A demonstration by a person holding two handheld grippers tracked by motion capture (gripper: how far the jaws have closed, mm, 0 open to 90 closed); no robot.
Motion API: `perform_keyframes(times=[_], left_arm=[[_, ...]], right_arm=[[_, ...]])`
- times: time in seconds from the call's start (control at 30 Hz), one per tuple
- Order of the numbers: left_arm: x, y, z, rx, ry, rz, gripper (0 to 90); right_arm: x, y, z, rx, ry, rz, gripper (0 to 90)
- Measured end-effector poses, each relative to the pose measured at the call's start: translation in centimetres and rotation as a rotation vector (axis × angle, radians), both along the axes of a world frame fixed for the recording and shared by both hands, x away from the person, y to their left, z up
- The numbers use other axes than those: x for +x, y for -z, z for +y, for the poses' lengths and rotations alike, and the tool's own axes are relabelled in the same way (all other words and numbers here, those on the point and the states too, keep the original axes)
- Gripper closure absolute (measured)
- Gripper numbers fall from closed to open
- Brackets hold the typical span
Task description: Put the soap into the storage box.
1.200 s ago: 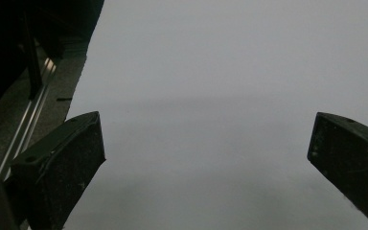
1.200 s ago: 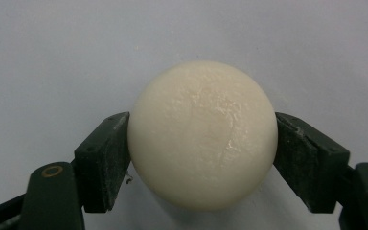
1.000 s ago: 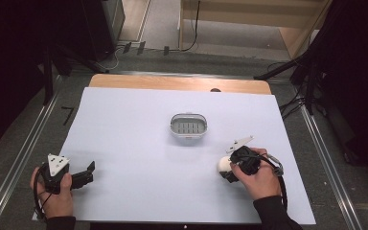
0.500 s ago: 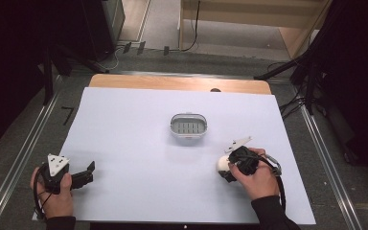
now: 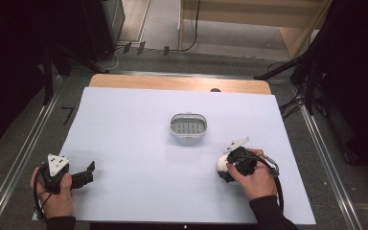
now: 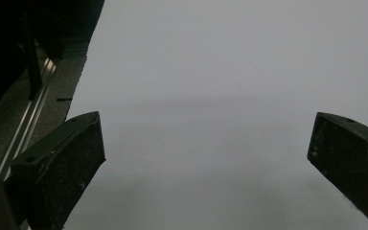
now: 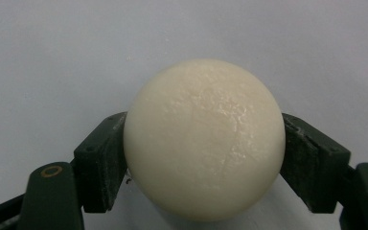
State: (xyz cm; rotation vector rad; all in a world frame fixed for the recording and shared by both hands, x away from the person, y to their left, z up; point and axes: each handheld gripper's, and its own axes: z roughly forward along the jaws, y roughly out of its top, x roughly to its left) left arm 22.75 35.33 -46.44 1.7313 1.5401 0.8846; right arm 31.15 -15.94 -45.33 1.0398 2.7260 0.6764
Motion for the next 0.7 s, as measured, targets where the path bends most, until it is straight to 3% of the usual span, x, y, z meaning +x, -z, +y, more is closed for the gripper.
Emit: perform_keyframes(times=[0.13, 0.7], left_arm=[[0.0, 0.0, 0.0, 0.001, -0.001, 0.002, 0.0], [0.0, 0.0, 0.1, -0.005, 0.000, -0.005, 0.0]], right_arm=[[0.1, -0.1, -0.1, 0.021, 0.004, 0.017, 25.0], [1.3, -1.8, 0.4, 0.039, 0.005, 0.004, 25.1]])
